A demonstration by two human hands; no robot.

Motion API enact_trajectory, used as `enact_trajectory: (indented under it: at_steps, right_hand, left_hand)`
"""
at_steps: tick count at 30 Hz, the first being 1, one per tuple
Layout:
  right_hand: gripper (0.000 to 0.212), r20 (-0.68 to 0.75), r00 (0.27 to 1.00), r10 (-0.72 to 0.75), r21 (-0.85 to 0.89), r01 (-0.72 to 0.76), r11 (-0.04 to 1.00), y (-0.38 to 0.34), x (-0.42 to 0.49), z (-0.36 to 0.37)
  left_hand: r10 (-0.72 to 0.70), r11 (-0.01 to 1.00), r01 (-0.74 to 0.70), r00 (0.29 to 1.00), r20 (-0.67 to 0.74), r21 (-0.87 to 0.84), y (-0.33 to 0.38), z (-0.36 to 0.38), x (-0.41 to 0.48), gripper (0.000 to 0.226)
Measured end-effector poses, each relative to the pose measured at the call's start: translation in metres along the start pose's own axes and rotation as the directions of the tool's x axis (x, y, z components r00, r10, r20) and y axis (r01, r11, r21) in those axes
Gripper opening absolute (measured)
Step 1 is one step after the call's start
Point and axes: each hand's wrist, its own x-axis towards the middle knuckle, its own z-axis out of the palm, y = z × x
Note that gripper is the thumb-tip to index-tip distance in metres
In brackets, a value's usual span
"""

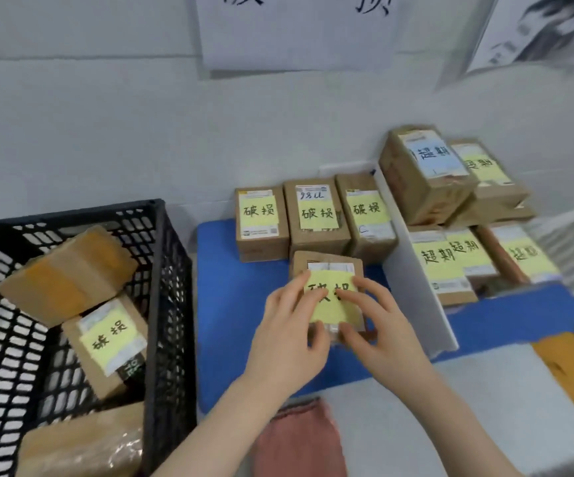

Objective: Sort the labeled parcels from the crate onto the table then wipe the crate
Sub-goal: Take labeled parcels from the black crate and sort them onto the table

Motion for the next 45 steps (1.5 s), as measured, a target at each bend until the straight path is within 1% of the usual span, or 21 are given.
enact_trajectory:
  at_steps: [3,6,8,13,16,19,24,27,28,29,30,31,33,34,36,38,39,40,42,43,45]
  right_hand:
    - [0.045,0.043,0.992,0.118,-0.092,-0.113,0.989,0.04,0.003,-0.009]
    - [0.049,0.112,0.972,0.208,-0.17,-0.188,0.967,0.066,0.012,-0.013]
    - [0.051,0.144,0.959,0.243,-0.218,-0.209,0.953,0.076,0.02,-0.015]
    - [0.052,0.153,0.952,0.263,-0.285,-0.212,0.935,0.08,0.049,-0.028]
    - [0.057,0.191,0.934,0.302,-0.374,-0.215,0.902,0.077,0.064,-0.035]
    - [0.062,0.213,0.925,0.314,-0.523,-0.163,0.837,0.072,0.073,-0.039]
    - [0.047,0.167,0.943,0.288,-0.727,-0.079,0.682,0.068,0.076,-0.04]
    - [0.045,0.164,0.926,0.341,-0.777,-0.092,0.623,0.058,0.079,-0.039]
    - [0.045,0.156,0.922,0.355,-0.792,-0.098,0.602,0.052,0.079,-0.038]
    - [0.046,0.138,0.926,0.35,-0.806,-0.1,0.584,0.044,0.079,-0.035]
    - [0.047,0.119,0.938,0.324,-0.804,-0.101,0.587,0.036,0.081,-0.031]
    - [0.049,0.112,0.949,0.294,-0.776,-0.102,0.623,0.025,0.083,-0.024]
    - [0.052,0.134,0.968,0.211,-0.643,-0.077,0.762,-0.003,0.085,-0.001]
    - [0.055,0.148,0.975,0.163,-0.577,-0.049,0.816,-0.02,0.087,0.013]
    - [0.058,0.194,0.98,0.032,-0.462,0.063,0.884,-0.056,0.087,0.047]
    - [0.056,0.263,0.958,-0.118,-0.349,0.209,0.914,-0.092,0.083,0.087]
    - [0.054,0.294,0.938,-0.181,-0.298,0.27,0.916,-0.108,0.081,0.105]
    - [0.053,0.326,0.913,-0.244,-0.25,0.332,0.91,-0.124,0.078,0.124]
    - [0.05,0.397,0.848,-0.349,-0.186,0.448,0.875,-0.15,0.074,0.163]
    - [0.051,0.436,0.818,-0.375,-0.171,0.484,0.858,-0.16,0.073,0.183]
    - [0.053,0.519,0.785,-0.339,-0.191,0.493,0.849,-0.171,0.074,0.22]
  left_hand:
    - [-0.094,0.994,0.101,0.987,0.127,-0.047,0.002,0.049,0.012,0.048]
    - [-0.153,0.985,0.165,0.97,0.192,-0.05,0.002,0.085,0.021,0.048]
    - [-0.182,0.978,0.197,0.965,0.191,-0.065,0.002,0.1,0.028,0.048]
    - [-0.202,0.97,0.217,0.969,0.143,-0.106,0.004,0.122,0.05,0.048]
    - [-0.207,0.966,0.224,0.969,0.135,-0.128,0.005,0.13,0.061,0.047]
    - [-0.212,0.962,0.231,0.968,0.133,-0.144,0.005,0.136,0.068,0.047]
    - [-0.205,0.957,0.238,0.959,0.197,-0.167,0.01,0.137,0.075,0.047]
    - [-0.228,0.929,0.301,0.923,0.311,-0.213,0.019,0.118,0.075,0.051]
    - [-0.238,0.921,0.317,0.917,0.32,-0.225,0.022,0.106,0.072,0.052]
    - [-0.245,0.916,0.32,0.924,0.294,-0.243,0.025,0.091,0.068,0.052]
    - [-0.248,0.911,0.309,0.939,0.236,-0.273,0.027,0.074,0.062,0.052]
    - [-0.249,0.907,0.286,0.956,0.154,-0.308,0.028,0.054,0.054,0.05]
    - [-0.248,0.907,0.214,0.968,-0.049,-0.363,0.024,0.006,0.031,0.046]
    - [-0.257,0.909,0.186,0.955,-0.151,-0.372,0.016,-0.02,0.018,0.044]
    - [-0.33,0.908,0.208,0.891,-0.313,-0.364,-0.014,-0.07,-0.011,0.041]
    - [-0.445,0.892,0.355,0.798,-0.407,-0.281,-0.06,-0.109,-0.04,0.04]
    - [-0.514,0.857,0.467,0.757,-0.402,-0.216,-0.086,-0.122,-0.052,0.04]
    - [-0.594,0.797,0.585,0.717,-0.366,-0.147,-0.115,-0.133,-0.066,0.04]
    - [-0.735,0.658,0.752,0.63,-0.252,-0.04,-0.17,-0.143,-0.089,0.044]
    - [-0.777,0.611,0.792,0.598,-0.194,-0.008,-0.193,-0.145,-0.099,0.048]
    - [-0.805,0.585,0.811,0.584,-0.106,0.019,-0.23,-0.144,-0.111,0.053]
